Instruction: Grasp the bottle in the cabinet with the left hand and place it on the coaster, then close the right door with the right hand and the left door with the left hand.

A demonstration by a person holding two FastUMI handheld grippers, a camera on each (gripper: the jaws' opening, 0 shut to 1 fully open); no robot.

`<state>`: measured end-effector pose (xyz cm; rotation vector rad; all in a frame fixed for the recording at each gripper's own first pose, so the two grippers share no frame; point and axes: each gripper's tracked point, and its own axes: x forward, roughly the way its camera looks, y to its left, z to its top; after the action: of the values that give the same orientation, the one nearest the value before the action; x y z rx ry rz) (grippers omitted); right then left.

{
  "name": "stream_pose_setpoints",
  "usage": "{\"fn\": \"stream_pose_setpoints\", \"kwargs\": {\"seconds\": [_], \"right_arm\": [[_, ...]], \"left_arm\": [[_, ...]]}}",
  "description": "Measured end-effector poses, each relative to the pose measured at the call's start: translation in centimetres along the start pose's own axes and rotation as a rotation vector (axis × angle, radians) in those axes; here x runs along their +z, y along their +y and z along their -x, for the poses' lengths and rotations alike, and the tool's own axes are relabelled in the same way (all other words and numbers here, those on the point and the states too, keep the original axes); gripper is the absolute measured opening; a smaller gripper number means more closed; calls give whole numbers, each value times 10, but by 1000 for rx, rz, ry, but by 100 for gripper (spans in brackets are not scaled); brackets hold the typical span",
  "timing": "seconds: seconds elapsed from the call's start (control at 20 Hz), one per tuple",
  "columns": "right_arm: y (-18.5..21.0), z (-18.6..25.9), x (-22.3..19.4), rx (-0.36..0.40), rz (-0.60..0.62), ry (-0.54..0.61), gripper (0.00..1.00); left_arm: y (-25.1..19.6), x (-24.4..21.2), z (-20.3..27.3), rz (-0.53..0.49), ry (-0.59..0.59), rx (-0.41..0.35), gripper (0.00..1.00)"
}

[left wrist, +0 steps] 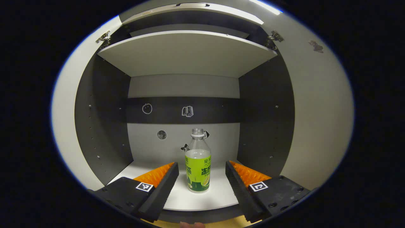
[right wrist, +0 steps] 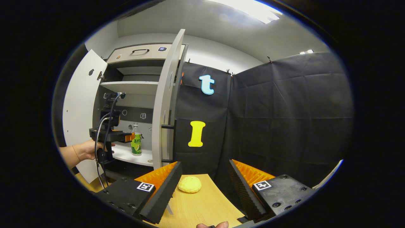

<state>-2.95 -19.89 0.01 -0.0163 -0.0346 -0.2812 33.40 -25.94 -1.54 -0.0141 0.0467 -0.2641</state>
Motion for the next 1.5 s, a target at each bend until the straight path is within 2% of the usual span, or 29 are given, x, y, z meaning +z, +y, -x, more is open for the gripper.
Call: {"fn": "stream_pose_setpoints", "kwargs": {"seconds": [0.4, 0.65, 0.75, 0.8, 0.95, 1.15, 1.5], "right_arm": [[-20, -20, -5, -16, -2, 14, 97], [-27, -26, -7, -29, 10, 14, 97], [-27, -26, -10, -32, 18, 19, 98], [-26, -26, -10, -32, 20, 20, 98], [-21, -26, -7, -30, 14, 15, 98], [-6, -24, -3, -6, -5, 6, 98], [27, -10, 7, 50, -4, -23, 98]], "left_arm": [[10, -16, -64, 8, 17, 57, 95], [14, -27, -86, -18, 25, 69, 95], [15, -27, -89, -12, 14, 78, 81], [16, -26, -87, -9, 15, 76, 79], [25, -23, -75, -28, 9, 75, 77], [26, -5, -35, -43, -32, 36, 78], [35, 12, 69, -29, -85, -18, 77]]}}
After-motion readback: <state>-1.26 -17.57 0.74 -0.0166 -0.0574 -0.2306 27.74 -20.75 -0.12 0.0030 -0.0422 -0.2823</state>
